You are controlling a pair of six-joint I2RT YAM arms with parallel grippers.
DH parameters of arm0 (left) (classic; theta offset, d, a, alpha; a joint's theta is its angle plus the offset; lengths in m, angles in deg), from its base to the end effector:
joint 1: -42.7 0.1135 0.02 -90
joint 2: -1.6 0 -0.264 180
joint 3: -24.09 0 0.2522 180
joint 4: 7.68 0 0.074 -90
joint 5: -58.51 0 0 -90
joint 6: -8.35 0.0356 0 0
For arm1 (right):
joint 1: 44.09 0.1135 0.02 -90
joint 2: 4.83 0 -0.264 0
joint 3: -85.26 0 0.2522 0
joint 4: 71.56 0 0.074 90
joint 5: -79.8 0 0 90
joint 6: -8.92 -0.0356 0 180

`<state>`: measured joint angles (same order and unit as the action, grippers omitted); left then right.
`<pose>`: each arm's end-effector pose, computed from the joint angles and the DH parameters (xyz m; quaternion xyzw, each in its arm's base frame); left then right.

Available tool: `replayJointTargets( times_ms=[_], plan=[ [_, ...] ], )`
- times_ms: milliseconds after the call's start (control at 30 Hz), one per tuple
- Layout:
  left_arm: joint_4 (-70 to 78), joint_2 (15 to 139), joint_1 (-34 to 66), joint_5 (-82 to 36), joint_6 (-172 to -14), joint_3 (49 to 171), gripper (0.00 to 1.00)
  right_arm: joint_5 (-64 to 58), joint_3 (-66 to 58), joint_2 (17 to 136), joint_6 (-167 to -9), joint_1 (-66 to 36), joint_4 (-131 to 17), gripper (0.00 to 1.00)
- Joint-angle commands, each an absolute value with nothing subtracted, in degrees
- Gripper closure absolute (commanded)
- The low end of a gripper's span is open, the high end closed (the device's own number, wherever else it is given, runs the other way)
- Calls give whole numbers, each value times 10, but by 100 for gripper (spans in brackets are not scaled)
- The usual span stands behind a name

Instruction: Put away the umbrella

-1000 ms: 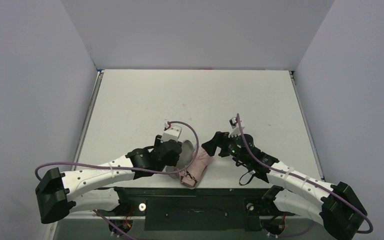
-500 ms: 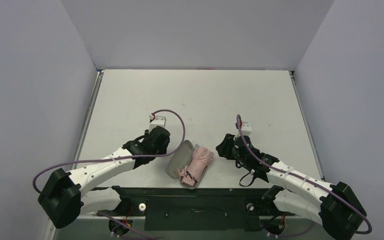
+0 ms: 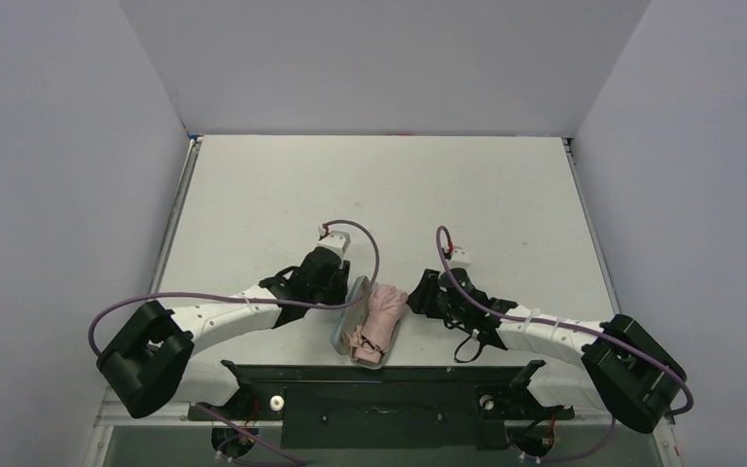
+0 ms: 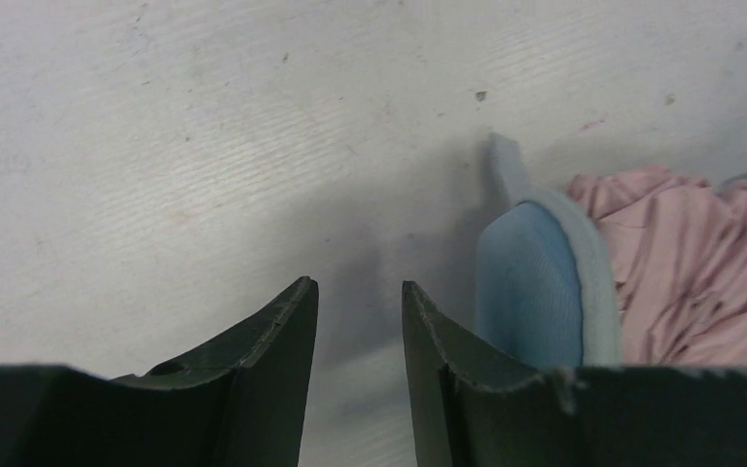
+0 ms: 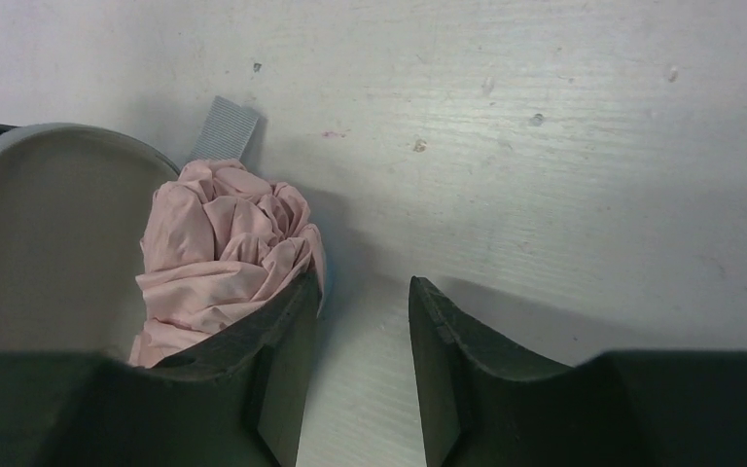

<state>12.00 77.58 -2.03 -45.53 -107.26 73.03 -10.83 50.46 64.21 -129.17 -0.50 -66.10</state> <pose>0.1873 -0.1734 0.1760 0.1088 0.9172 -0.1180 0.3646 0.1584 0.1503 0.1481 0.0379 0.9044 0.3014 0.2996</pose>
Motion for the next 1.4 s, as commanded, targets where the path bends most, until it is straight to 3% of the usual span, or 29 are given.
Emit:
replayJointTargets(
  times_ms=[0,267,533,667,867,1367],
  plan=[
    [34,758,-41,-418,-1057,730,66,-67,493,668,-1294,0,-761,64],
    [15,728,-106,-458,-1094,697,66,-41,480,669,-1268,-2,-759,61],
    [15,768,-170,-506,-1115,707,68,-52,496,561,-1266,-57,-647,24],
    [25,773,-180,-523,-1118,714,70,3,512,508,-1278,-86,-629,12],
    [36,765,-185,-533,-1118,719,70,91,538,507,-1333,-88,-674,10],
    [98,738,-220,-569,-1103,764,71,128,614,518,-1440,-69,-824,10]
  ],
)
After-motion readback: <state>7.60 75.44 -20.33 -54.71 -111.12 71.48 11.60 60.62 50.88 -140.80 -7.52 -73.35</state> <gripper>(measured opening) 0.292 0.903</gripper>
